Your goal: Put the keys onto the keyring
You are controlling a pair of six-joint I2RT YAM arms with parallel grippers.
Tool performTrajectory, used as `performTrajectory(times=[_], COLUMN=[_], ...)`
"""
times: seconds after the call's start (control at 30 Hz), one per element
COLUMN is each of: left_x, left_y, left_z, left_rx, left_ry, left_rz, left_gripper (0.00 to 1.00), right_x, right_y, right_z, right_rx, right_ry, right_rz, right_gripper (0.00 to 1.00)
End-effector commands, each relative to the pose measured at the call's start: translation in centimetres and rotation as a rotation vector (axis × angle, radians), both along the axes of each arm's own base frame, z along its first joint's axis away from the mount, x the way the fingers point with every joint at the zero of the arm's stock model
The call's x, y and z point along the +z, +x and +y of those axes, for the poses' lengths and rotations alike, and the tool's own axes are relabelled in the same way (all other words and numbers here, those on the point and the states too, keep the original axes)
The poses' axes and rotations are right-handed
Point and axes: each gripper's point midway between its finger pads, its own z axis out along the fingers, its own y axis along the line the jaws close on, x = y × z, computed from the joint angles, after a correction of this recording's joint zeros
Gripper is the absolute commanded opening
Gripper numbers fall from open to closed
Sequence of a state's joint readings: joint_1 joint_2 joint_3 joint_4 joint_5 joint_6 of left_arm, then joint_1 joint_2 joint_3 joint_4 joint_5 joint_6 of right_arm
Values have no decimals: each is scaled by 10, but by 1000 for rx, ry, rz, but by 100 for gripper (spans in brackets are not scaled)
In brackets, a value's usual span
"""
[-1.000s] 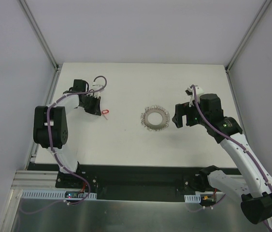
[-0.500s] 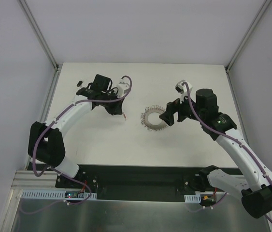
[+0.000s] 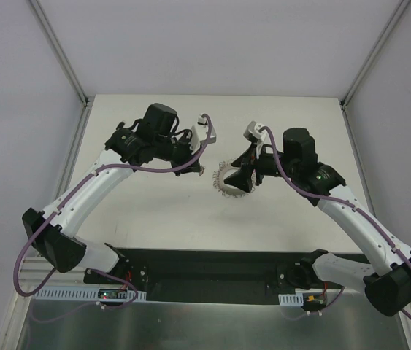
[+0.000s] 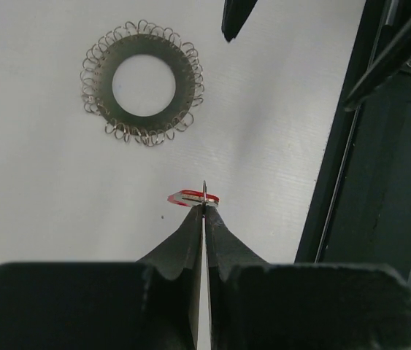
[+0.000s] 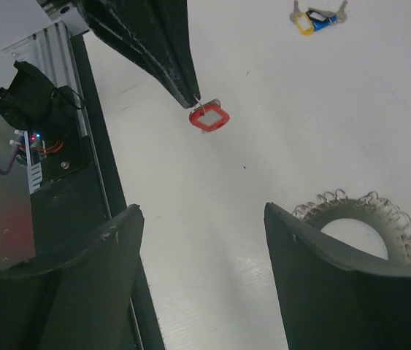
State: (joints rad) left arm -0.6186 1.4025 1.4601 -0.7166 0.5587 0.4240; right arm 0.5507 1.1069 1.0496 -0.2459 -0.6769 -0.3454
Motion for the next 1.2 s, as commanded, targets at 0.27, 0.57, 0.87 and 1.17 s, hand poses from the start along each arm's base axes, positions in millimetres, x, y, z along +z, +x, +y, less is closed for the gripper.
performTrajectory(times=[0.27,0.57,0.87,1.17], left_x=[77,87,97,97], left_y=[-46,-59,-65,-68], left_z=[-6,-12,-21,-24], left_rx=[-180,-231,-256,-248], left_ry=[-193,-226,-293,-341], left_rz=[-102,-105,-98,-97], left_gripper=[0,0,0,0], right_x=[52,67,75,78], right_y=[-29,-35,-42,-46], right_z=[29,40,47,47], right_rx=[198,249,290,302], right_ry=[151,193,238,251], right_rz=[-174,-193,-192,-199], right_gripper=[41,30,20,15])
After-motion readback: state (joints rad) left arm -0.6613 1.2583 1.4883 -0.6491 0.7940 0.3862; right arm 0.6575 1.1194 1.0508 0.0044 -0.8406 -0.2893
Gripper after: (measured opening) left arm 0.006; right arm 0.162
